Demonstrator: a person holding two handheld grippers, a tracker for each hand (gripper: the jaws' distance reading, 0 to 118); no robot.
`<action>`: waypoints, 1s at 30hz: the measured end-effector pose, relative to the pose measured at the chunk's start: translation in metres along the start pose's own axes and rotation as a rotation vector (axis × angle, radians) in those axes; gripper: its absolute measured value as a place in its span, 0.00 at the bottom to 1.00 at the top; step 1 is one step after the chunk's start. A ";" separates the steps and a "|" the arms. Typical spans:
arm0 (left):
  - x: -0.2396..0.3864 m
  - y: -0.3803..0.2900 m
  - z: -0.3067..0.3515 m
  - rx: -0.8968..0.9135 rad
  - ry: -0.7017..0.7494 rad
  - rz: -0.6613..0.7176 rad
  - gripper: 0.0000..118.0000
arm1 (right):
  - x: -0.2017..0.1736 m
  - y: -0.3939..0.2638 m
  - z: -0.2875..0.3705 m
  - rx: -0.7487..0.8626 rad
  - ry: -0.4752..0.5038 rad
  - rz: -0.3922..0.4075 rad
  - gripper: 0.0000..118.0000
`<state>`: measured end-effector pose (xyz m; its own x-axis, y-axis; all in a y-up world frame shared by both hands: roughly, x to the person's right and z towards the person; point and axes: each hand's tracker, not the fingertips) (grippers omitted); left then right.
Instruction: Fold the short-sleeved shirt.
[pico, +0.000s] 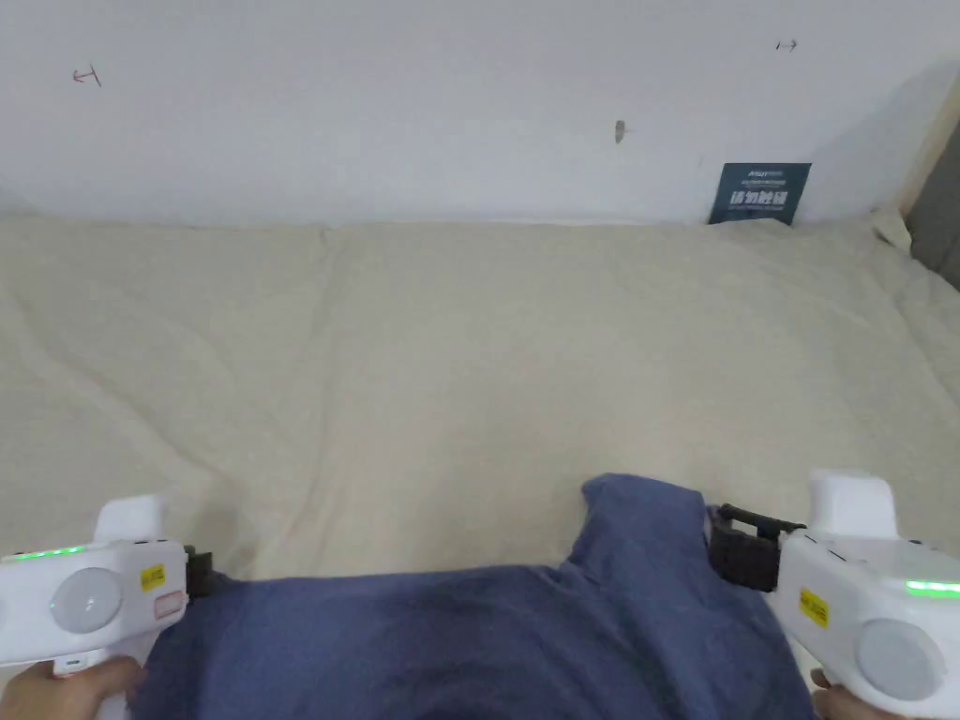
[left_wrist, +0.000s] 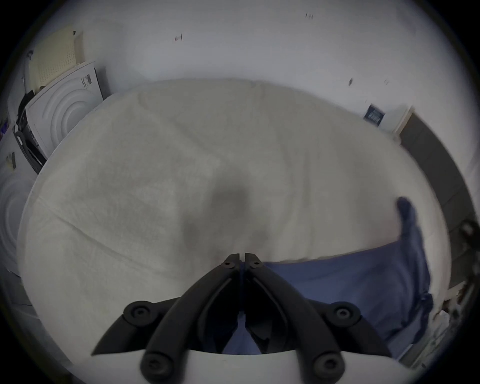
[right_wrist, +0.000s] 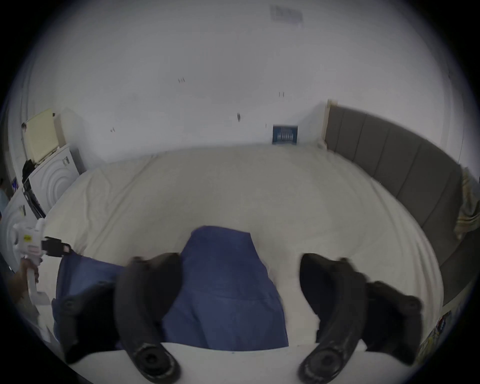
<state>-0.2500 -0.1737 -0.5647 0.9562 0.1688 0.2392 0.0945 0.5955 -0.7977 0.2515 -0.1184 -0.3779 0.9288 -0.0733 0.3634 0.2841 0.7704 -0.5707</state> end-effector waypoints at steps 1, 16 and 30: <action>0.000 0.000 0.011 0.019 -0.041 0.019 0.02 | 0.004 0.004 -0.017 -0.032 0.003 -0.006 0.83; 0.012 -0.006 0.064 0.047 -0.082 0.024 0.02 | -0.001 -0.014 -0.143 -0.357 -0.045 0.106 0.00; -0.003 -0.047 0.140 0.115 -0.064 0.109 0.02 | 0.027 0.001 0.082 -0.024 0.178 0.030 0.00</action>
<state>-0.2956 -0.0923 -0.4504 0.9392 0.2845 0.1922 -0.0446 0.6562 -0.7533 0.2573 -0.0676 -0.3083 0.9637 -0.1634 0.2112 0.2596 0.7589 -0.5972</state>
